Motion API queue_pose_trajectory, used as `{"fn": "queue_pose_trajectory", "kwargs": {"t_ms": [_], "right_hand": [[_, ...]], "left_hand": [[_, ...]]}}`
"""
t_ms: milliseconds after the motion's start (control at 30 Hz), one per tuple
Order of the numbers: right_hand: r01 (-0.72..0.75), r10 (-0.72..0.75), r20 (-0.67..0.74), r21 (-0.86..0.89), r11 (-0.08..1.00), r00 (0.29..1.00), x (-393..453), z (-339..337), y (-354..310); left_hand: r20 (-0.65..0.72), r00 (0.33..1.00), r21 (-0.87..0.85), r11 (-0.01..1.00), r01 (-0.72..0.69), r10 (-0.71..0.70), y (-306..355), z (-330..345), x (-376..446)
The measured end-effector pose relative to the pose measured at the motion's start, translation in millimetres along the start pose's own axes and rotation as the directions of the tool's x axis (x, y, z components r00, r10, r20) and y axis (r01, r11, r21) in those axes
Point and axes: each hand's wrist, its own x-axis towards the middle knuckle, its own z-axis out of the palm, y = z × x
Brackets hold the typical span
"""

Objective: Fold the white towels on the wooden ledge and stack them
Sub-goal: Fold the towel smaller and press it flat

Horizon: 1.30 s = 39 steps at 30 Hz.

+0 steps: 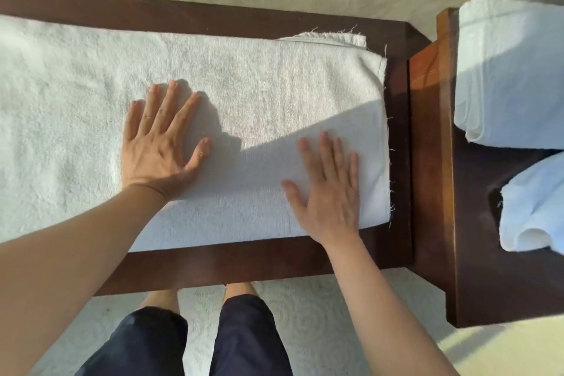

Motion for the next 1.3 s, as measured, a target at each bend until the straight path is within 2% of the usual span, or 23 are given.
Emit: {"fn": "queue_pose_trajectory", "kwargs": {"t_ms": [67,133,233,333,467,533,567,633,700,800,867,933,1067,1133,1300], "right_hand": [[-0.294,0.302,-0.042,0.134,0.946,0.952,-6,-2,28],[-0.472,0.493,-0.007,0.278,0.837,0.87,-6,-9,39],[-0.503,0.554,-0.067,0.341,0.794,0.83,-7,-20,27],[-0.565,0.658,-0.09,0.434,0.702,0.748,3,-33,18],[-0.599,0.696,0.134,0.639,0.484,0.706,19,-45,21],[-0.593,0.654,0.219,0.681,0.429,0.724,23,-57,24],[-0.56,0.608,0.221,0.695,0.45,0.763,22,-64,23],[-0.445,0.459,0.174,0.675,0.589,0.871,18,-79,16],[-0.304,0.288,0.126,0.607,0.734,0.949,11,-86,0],[-0.146,0.143,0.045,0.514,0.845,0.989,4,-89,-28],[-0.088,0.058,0.076,0.49,0.868,0.995,6,-94,-46],[-0.028,-0.041,0.144,0.444,0.895,0.989,11,-100,-64],[0.055,-0.196,0.259,0.468,0.882,0.946,22,-110,-107],[0.091,-0.248,0.268,0.488,0.868,0.931,28,-111,-130],[0.153,-0.313,0.303,0.452,0.879,0.9,29,-110,-195]], "left_hand": [[-0.001,0.999,-0.021,0.999,-0.032,0.032,-2,-1,-2],[-0.004,1.0,-0.02,0.999,-0.026,0.026,-3,-1,1],[-0.014,1.0,-0.033,0.999,-0.027,0.026,7,-2,-2],[-0.014,0.983,-0.097,0.978,-0.184,0.183,39,5,-2],[0.051,0.929,-0.225,0.911,-0.347,0.367,114,25,11],[0.051,0.927,-0.368,0.87,-0.328,0.371,153,25,22],[0.071,0.946,-0.458,0.853,-0.249,0.315,170,18,29],[0.161,0.983,-0.652,0.757,0.043,0.083,198,-1,48],[0.275,0.955,-0.749,0.597,0.287,-0.115,210,-21,68],[0.402,0.904,-0.762,0.495,0.418,-0.145,198,-41,87],[0.452,0.88,-0.767,0.441,0.467,-0.145,181,-59,90],[0.438,0.889,-0.764,0.466,0.446,-0.132,158,-71,90],[0.381,0.917,-0.685,0.63,0.366,-0.118,104,-83,79],[0.283,0.938,-0.606,0.721,0.336,-0.199,78,-85,73],[0.051,0.898,-0.555,0.735,0.39,-0.438,8,-95,54]]}}
